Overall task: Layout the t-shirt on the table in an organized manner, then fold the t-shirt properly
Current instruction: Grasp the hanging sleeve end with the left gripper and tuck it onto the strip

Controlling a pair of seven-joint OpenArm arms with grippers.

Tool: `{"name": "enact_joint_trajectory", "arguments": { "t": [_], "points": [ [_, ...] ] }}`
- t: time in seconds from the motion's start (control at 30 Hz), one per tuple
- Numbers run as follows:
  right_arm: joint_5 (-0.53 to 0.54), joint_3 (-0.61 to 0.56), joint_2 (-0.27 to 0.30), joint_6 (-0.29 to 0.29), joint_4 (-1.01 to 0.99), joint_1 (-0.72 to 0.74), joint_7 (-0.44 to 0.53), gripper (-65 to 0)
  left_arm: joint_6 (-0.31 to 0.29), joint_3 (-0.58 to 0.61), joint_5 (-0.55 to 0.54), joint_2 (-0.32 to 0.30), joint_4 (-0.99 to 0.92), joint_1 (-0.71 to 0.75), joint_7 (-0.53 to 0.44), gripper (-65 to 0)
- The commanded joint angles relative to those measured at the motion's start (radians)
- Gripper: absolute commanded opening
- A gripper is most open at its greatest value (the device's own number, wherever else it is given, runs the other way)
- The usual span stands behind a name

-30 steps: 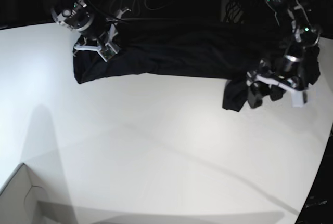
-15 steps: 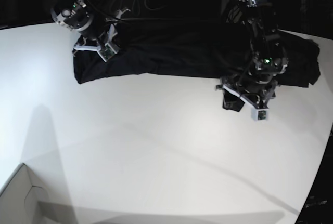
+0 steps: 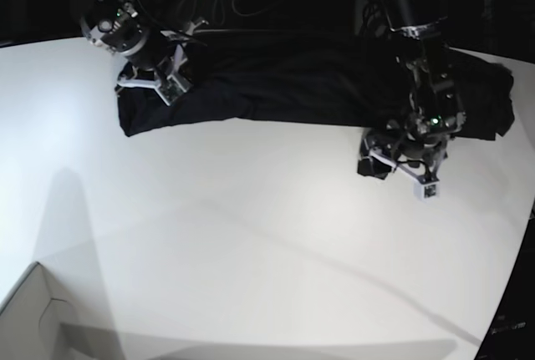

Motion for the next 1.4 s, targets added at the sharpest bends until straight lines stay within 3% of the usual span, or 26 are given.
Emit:
{"name": "enact_joint_trajectory", "arguments": {
  "t": [0.0, 0.1, 0.3, 0.33, 0.53, 0.77, 1.0, 1.2, 1.37],
  "points": [
    [0.012, 0.004, 0.003, -0.004, 0.015, 0.000, 0.016, -65.0, -0.003, 0.003, -0.006, -0.011, 0.001, -0.016, -0.010, -22.5],
    [0.012, 0.004, 0.003, -0.004, 0.015, 0.003, 0.015, -65.0, -0.008, 0.005, -0.010, -0.017, -0.014, -0.016, -0.010, -26.4],
    [0.012, 0.001, 0.000, -0.004, 0.015, 0.004, 0.015, -65.0, -0.012, -0.008, -0.018, -0.024, 0.027, -0.014, -0.010, -63.1],
    [0.012, 0.001, 0.000, -0.004, 0.015, 0.004, 0.015, -65.0, -0.011, -0.014, -0.018, -0.024, 0.047, -0.010, -0.009, -65.0],
    [0.012, 0.001, -0.001, -0.004, 0.015, 0.004, 0.015, -65.0, -0.012, -0.120, -0.044, 0.013, 0.265, 0.039, 0.006, -65.0],
    [0.012, 0.001, -0.001, -0.004, 0.015, 0.003, 0.015, -65.0, -0.014, -0.365, -0.237, 0.014, 0.512, 0.156, 0.154, -65.0],
    [0.012, -0.001, -0.001, -0.004, 0.015, 0.001, 0.015, -65.0, -0.014, -0.600, -0.434, -0.024, 0.495, 0.262, 0.152, -65.0],
    [0.012, -0.001, -0.003, -0.004, 0.014, -0.002, 0.015, -65.0, -0.015, -0.621, -0.484, -0.081, 0.366, 0.266, 0.152, -64.9],
    [0.012, -0.001, -0.003, -0.004, 0.014, -0.002, 0.015, -65.0, -0.015, -0.623, -0.521, -0.089, 0.352, 0.263, 0.152, -64.9]
  ]
}}
